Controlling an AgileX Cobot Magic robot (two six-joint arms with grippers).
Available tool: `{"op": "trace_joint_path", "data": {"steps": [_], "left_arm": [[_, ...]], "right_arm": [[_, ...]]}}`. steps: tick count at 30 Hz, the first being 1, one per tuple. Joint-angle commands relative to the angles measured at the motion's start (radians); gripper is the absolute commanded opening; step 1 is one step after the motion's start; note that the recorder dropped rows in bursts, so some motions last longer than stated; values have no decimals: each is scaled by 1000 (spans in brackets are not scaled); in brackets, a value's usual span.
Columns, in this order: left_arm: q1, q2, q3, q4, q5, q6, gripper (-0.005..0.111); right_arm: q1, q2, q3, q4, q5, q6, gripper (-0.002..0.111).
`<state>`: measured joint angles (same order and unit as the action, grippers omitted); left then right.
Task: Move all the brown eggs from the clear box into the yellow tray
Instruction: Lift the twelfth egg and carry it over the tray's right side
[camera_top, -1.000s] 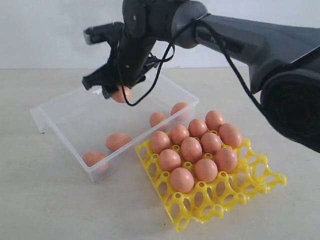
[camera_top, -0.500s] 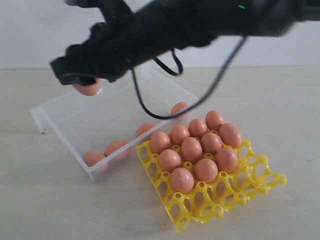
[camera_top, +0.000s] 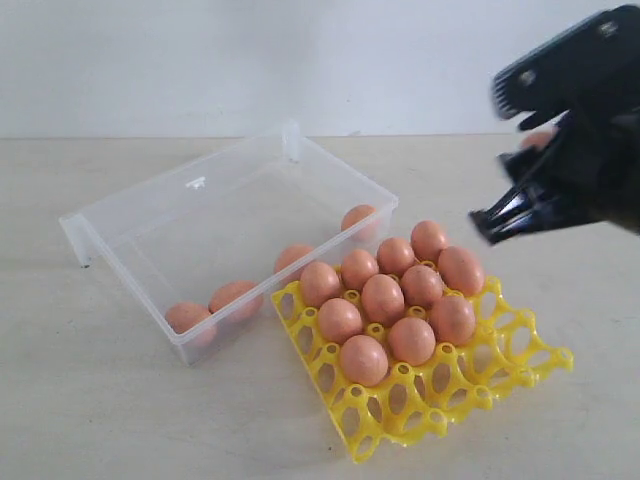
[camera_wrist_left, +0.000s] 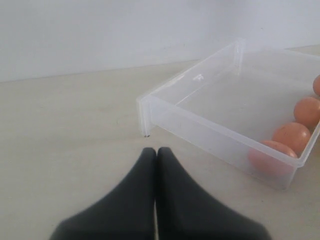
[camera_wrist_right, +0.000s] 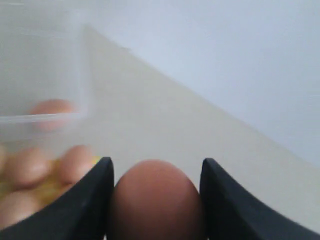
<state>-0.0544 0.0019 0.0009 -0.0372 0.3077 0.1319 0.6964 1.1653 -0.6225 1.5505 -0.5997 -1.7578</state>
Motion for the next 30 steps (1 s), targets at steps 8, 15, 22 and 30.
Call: {"op": "trace_joint_path", "data": {"steps": [8,15,22,30], "left_arm": [[3,-2,-1,2,-4,0,-4],[3,-2,-1,2,-4,0,-4],[3,-2,-1,2,-4,0,-4],[3,-2,-1,2,-4,0,-4]], "right_arm": [[-491,97,2,-1208,-20,1807,0],[-858,229,-3,-2526,-147,2907,0],[-946,263,94,-2893,-506,2911,0],[-942,324,146,-2873,-310,2823,0]]}}
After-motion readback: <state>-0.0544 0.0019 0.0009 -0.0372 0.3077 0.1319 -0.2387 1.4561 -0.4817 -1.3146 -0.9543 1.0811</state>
